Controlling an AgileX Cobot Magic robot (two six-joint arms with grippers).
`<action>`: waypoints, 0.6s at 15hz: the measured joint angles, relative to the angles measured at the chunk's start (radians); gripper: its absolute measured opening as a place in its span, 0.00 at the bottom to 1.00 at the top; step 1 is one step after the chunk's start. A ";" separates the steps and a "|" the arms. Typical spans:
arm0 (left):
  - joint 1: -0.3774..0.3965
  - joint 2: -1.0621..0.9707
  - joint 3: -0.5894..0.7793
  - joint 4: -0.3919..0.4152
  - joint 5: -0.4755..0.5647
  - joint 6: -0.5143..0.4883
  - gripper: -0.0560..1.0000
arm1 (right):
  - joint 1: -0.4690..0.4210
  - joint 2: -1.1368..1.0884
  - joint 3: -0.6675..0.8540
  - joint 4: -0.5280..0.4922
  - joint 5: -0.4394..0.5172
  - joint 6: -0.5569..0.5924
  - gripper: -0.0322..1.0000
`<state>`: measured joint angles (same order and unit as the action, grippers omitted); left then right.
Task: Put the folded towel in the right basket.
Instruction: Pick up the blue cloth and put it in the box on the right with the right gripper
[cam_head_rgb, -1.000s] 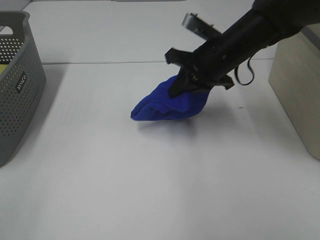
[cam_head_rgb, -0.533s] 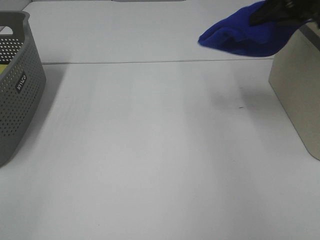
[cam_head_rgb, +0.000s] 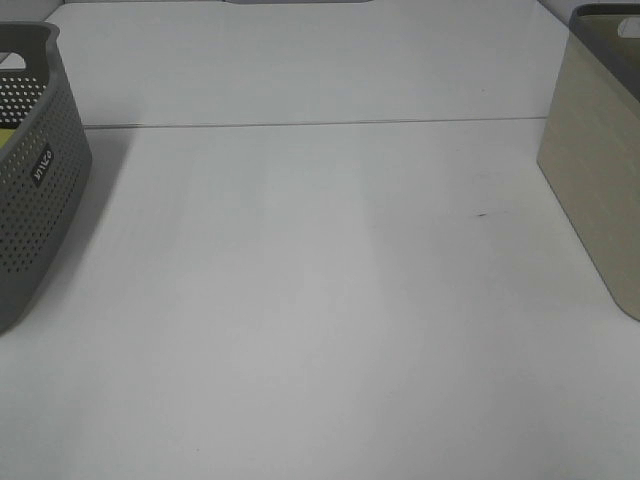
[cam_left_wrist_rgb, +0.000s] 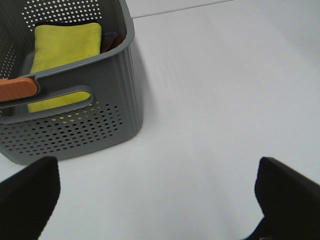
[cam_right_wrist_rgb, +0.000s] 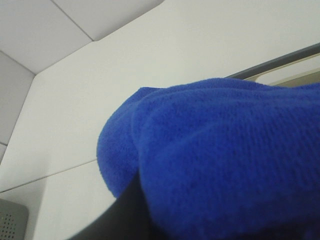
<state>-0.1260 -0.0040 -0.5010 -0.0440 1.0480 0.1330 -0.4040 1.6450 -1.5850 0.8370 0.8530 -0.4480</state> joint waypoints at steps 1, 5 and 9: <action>0.000 0.000 0.000 0.000 0.000 0.000 0.99 | -0.010 0.017 0.000 -0.011 -0.001 0.014 0.12; 0.000 0.000 0.000 0.000 0.000 0.000 0.99 | -0.009 0.112 0.020 -0.127 0.007 0.060 0.12; 0.000 0.000 0.000 0.000 0.000 0.000 0.99 | -0.009 0.186 0.027 -0.194 0.023 0.092 0.12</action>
<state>-0.1260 -0.0040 -0.5010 -0.0440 1.0480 0.1330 -0.4130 1.8310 -1.5580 0.6430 0.8760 -0.3560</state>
